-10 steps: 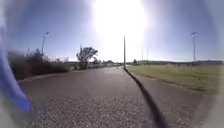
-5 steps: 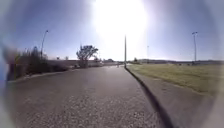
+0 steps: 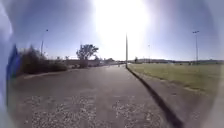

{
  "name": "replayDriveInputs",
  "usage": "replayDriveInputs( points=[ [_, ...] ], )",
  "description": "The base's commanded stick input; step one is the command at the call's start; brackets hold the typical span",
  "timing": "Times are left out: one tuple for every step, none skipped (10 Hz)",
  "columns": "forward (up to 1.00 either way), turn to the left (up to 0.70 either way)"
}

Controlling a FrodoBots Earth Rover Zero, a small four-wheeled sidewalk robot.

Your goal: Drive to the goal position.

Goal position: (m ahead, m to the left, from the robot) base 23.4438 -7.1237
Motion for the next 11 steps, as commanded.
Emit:
replayDriveInputs(
  points=[
    [0.85,0.00],
    [0.85,0.00],
    [0.85,0.00],
    [0.85,0.00],
    [0.85,0.00],
    [0.85,0.00],
    [0.85,0.00],
    [0.85,0.00],
    [0.85,0.00],
    [0.85,0.00],
    [0.85,0.00]
  ],
)
